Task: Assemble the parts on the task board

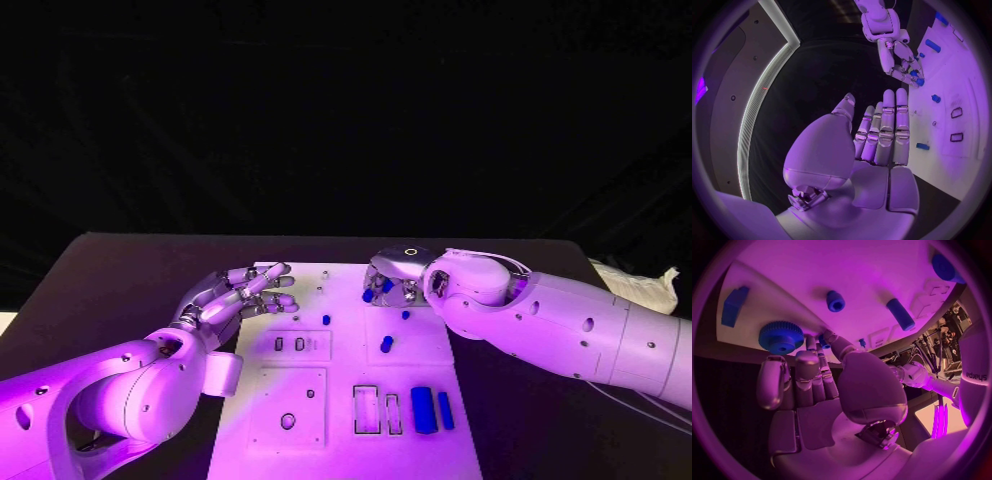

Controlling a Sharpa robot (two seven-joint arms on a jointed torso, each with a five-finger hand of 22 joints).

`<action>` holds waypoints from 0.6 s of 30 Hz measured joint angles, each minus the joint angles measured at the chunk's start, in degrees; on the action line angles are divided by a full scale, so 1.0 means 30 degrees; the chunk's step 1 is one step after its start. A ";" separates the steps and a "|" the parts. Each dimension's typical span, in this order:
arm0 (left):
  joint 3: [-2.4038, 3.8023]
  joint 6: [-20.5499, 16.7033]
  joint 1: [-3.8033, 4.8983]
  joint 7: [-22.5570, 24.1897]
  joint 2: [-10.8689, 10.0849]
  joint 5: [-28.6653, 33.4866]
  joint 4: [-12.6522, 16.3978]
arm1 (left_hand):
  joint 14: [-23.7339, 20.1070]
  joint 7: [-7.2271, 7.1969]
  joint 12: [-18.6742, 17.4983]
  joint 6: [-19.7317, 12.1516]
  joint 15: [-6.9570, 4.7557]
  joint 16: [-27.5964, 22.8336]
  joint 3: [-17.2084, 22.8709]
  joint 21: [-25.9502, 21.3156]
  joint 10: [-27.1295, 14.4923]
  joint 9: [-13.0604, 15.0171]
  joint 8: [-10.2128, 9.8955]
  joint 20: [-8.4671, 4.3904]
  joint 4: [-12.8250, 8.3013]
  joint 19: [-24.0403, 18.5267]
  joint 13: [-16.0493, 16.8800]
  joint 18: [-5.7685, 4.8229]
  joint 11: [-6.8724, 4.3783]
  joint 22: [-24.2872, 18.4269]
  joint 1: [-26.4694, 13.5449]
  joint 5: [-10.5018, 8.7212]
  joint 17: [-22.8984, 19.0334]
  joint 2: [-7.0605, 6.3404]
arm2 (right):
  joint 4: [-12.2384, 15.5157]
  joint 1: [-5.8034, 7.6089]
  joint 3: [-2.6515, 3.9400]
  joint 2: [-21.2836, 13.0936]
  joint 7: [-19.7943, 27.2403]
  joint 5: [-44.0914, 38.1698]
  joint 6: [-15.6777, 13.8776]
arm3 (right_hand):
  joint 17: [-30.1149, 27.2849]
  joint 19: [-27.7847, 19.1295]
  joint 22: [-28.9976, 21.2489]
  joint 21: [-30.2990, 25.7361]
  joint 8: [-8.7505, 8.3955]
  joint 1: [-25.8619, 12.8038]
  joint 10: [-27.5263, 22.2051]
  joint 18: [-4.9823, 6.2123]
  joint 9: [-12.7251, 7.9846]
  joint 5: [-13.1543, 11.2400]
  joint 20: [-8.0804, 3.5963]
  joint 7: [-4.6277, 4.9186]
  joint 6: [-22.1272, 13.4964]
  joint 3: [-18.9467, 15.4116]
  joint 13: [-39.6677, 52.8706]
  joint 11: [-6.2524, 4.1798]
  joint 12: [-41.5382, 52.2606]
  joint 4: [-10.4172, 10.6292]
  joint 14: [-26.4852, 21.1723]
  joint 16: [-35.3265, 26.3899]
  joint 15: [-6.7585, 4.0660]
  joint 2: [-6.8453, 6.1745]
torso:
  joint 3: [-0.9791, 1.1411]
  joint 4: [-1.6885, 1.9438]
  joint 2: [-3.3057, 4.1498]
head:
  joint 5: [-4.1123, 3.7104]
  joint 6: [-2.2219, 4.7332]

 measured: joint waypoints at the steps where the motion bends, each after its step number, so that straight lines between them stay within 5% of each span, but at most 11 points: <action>1: 0.0000 0.0000 0.0000 -0.0005 0.0000 0.0001 0.0000 | 0.0000 0.0000 0.0000 0.0000 -0.0001 0.0000 0.0000 0.0000 0.0000 0.0000 0.0000 0.0000 0.0000 0.0000 0.0000 -0.0001 0.0000 0.0000 0.0000 0.0000 0.0000 0.0000 | 0.0000 0.0001 0.0001 0.0002 0.0002 0.0006 -0.0009 | 0.0037 0.0000 0.0019 0.0003 0.0000 0.0000 0.0000 0.0001 -0.0001 -0.0003 0.0000 0.0000 0.0000 0.0000 0.0001 0.0000 0.0000 0.0000 0.0000 0.0091 0.0000 0.0000 | 0.0002 0.0004 0.0002 | 0.0002 -0.0002; 5: 0.0000 0.0000 0.0002 -0.0030 -0.0001 0.0006 -0.0001 | -0.0001 0.0000 -0.0071 -0.0001 0.0000 0.0000 0.0000 0.0000 0.0000 0.0001 0.0000 0.0000 0.0000 0.0000 0.0001 0.0000 0.0000 -0.0001 0.0000 0.0000 -0.0001 0.0000 | 0.0017 0.0008 0.0005 0.0008 0.0007 0.0028 -0.0075 | 0.0099 0.0000 0.0039 0.0080 0.0000 -0.0005 0.0002 0.0000 -0.0002 -0.0075 -0.0001 0.0000 -0.0001 0.0051 0.0006 0.0001 0.0020 0.0051 0.0000 0.0159 0.0000 -0.0005 | -0.0009 0.0009 0.0033 | 0.0002 -0.0002; 11: 0.0000 0.0009 0.0002 -0.0073 -0.0010 0.0011 -0.0005 | 0.0000 0.0000 -0.0071 -0.0001 0.0000 0.0000 0.0000 -0.0001 0.0000 -0.0013 -0.0083 0.0000 0.0001 -0.0001 0.0002 0.0000 0.0000 -0.0002 0.0000 0.0000 0.0030 0.0000 | 0.0086 -0.0003 -0.0003 0.0008 -0.0007 0.0061 -0.0214 | 0.0185 -0.0020 0.0051 0.0080 -0.0080 -0.0257 -0.0174 -0.0001 -0.0079 -0.0074 0.0018 0.0311 -0.0313 0.0069 -0.0056 0.0177 0.0018 0.0136 -0.0005 0.0335 0.0148 -0.0822 | -0.0022 0.0029 0.0060 | -0.0033 0.0013; 18: 0.0000 0.0033 0.0003 -0.0119 -0.0016 0.0015 -0.0049 | -0.0001 0.0000 -0.0072 -0.0001 0.0000 0.0000 0.0001 -0.0001 0.0000 -0.0014 -0.0091 0.0000 0.0001 -0.0001 -0.0014 -0.0001 0.0000 -0.0003 0.0000 0.0000 0.0029 0.0000 | 0.0202 -0.0016 -0.0007 -0.0006 -0.0079 0.0076 -0.0425 | 0.0066 -0.0173 -0.0040 0.0079 -0.0079 -0.0208 -0.0517 0.0000 -0.0097 -0.0073 0.0171 0.0529 -0.0675 -0.0087 -0.0060 0.0373 0.0014 0.0291 0.0021 0.0333 0.0256 -0.1209 | -0.0033 0.0046 0.0099 | -0.0042 0.0016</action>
